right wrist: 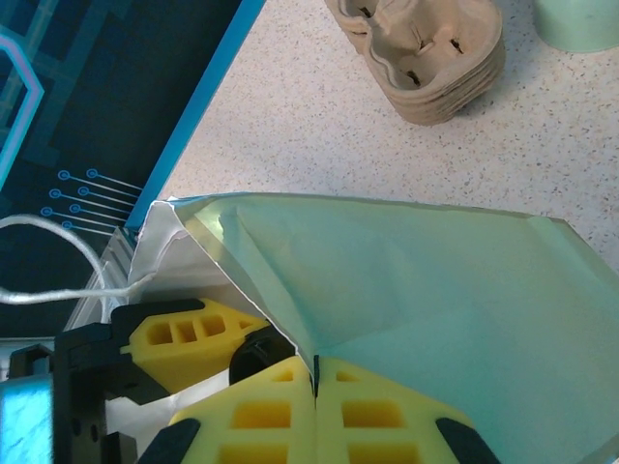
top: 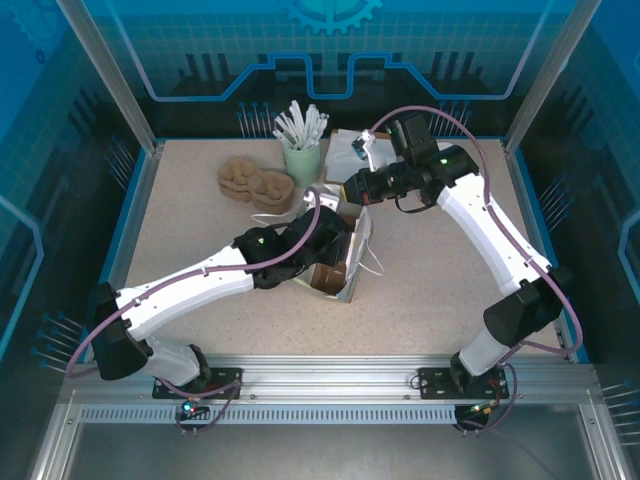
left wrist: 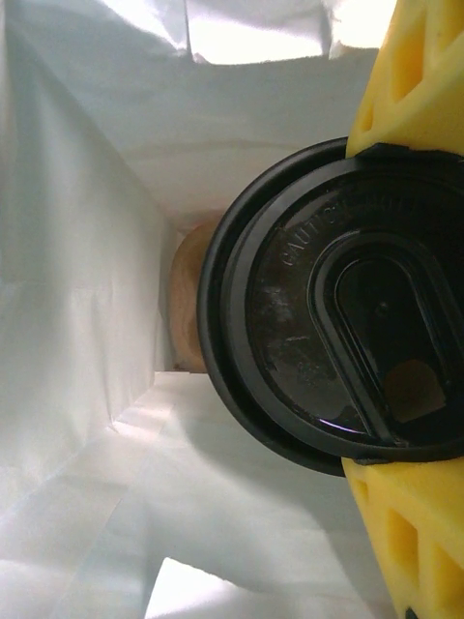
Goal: Pack the takeout coffee
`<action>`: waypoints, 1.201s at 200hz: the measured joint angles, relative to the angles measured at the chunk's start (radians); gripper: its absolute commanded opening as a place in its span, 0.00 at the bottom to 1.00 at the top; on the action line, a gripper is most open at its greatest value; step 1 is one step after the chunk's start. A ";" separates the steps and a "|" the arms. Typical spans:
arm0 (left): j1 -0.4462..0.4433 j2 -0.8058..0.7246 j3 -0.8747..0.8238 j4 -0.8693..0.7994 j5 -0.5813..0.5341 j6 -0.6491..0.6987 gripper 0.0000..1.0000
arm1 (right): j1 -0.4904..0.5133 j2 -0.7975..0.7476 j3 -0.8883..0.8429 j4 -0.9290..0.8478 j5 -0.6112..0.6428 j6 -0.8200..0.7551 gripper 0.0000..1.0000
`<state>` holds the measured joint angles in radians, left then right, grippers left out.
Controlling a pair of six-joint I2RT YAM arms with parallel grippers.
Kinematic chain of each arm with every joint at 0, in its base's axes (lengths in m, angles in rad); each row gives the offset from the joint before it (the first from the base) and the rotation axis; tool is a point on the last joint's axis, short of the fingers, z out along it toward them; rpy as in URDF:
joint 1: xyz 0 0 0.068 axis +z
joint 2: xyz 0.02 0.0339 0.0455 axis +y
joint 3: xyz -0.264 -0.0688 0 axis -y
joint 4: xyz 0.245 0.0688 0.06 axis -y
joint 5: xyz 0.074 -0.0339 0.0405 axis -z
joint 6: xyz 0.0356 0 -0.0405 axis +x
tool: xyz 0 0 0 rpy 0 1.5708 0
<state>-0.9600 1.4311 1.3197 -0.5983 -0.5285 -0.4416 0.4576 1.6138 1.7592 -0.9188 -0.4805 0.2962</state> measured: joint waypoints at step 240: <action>0.029 0.058 -0.081 0.188 -0.043 0.005 0.52 | 0.002 -0.067 -0.118 0.108 -0.027 0.000 0.00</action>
<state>-0.9310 1.4887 1.2388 -0.4103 -0.5720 -0.4366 0.4591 1.5467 1.6413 -0.8104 -0.5076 0.2962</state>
